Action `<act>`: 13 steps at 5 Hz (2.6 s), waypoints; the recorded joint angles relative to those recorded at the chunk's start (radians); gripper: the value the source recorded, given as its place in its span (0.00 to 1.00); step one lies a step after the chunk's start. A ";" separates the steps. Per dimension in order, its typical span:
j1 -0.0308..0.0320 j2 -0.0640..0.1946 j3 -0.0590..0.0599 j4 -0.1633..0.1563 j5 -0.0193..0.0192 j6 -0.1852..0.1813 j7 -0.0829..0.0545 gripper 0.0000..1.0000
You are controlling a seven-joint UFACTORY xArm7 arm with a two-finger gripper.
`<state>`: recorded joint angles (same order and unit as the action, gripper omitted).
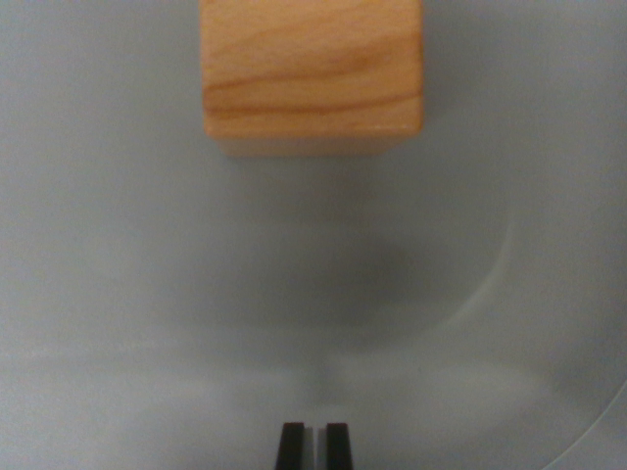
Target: Push wooden cube
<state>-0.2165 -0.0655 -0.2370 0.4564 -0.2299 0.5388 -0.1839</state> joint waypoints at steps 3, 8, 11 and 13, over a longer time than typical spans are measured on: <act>0.0000 0.000 0.000 0.000 0.0000 0.000 0.000 0.00; 0.0008 0.006 0.001 0.007 0.0020 0.002 0.000 1.00; 0.0028 0.018 0.004 0.024 0.0066 0.006 0.001 1.00; 0.0054 0.036 0.007 0.047 0.0131 0.012 0.001 1.00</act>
<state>-0.2111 -0.0298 -0.2298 0.5031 -0.2168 0.5508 -0.1824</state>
